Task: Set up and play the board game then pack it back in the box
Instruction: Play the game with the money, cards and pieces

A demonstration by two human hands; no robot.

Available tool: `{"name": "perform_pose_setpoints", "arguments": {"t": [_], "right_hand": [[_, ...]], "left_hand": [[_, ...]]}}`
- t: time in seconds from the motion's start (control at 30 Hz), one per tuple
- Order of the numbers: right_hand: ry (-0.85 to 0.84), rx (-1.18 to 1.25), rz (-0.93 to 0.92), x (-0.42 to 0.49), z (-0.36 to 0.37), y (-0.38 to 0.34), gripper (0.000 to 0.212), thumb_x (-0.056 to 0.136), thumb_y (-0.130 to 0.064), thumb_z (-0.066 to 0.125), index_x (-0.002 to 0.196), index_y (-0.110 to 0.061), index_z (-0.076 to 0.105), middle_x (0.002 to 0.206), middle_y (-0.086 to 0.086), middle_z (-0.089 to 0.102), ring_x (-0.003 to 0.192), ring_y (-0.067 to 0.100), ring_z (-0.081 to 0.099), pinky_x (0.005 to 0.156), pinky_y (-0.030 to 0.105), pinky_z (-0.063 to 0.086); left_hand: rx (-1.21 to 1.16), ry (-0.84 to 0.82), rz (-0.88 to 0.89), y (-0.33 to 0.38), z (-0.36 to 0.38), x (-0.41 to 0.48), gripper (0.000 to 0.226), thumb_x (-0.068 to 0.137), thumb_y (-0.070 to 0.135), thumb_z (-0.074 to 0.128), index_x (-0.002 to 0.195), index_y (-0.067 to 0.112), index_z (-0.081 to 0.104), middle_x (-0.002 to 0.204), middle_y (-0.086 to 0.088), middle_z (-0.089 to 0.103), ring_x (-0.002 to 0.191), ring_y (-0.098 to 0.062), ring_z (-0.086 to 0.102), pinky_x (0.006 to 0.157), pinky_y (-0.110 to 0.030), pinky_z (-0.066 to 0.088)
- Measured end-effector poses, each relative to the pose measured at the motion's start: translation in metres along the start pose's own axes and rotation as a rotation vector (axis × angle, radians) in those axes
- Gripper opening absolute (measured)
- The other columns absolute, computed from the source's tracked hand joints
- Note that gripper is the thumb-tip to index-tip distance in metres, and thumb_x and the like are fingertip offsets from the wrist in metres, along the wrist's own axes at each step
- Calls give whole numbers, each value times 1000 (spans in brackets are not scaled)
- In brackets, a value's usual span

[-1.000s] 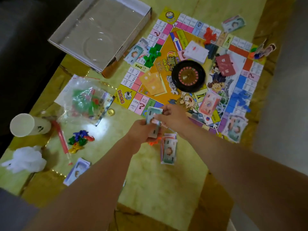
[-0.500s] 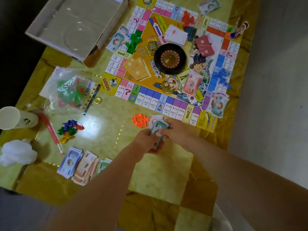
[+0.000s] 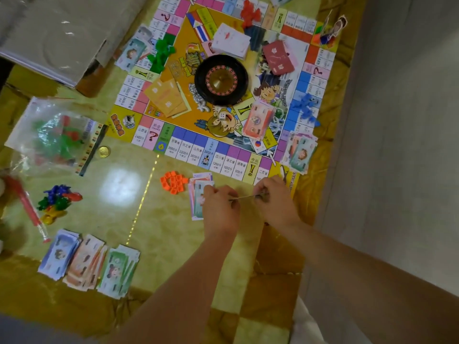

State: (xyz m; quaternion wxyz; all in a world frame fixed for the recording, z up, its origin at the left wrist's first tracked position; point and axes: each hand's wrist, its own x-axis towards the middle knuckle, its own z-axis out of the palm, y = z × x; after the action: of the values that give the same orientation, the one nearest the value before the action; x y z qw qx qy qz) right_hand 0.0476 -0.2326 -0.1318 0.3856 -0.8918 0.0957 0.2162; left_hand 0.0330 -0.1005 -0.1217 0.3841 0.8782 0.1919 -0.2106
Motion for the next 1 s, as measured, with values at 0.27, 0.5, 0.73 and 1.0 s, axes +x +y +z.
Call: {"name": "perform_pose_setpoints", "arguments": {"t": [0.27,0.5,0.73,1.0], "right_hand": [[-47,166,54,13,-14,2,10,86,-6,66,90,-14,61,89,-3,56,76,7,49,64,14,40],[-191,646,397,35,-54,-19,23,90,-17,66,106,-1,65,75,1,60,61,5,53,52,12,43],[-64,584,326,95,-90,-29,10,86,-9,69,90,0,66,74,5,65,55,7,57,50,10,45],[-1,173,300,164,-84,-38,20,79,-11,78,70,-13,60,93,10,70,78,22,67,70,36,58]], "left_hand": [[83,37,53,2,3,6,18,90,13,59,105,10,67,109,-7,50,82,-15,46,72,-24,37],[-382,-62,-123,50,-5,32,10,87,19,62,91,13,68,63,0,57,53,-15,48,52,-27,36],[-211,-80,-118,72,-12,78,20,91,17,58,110,13,62,101,-4,68,90,-24,65,81,-41,55],[-65,-88,-248,62,-12,121,23,91,13,50,111,12,62,97,-10,68,91,-33,65,77,-40,53]]}}
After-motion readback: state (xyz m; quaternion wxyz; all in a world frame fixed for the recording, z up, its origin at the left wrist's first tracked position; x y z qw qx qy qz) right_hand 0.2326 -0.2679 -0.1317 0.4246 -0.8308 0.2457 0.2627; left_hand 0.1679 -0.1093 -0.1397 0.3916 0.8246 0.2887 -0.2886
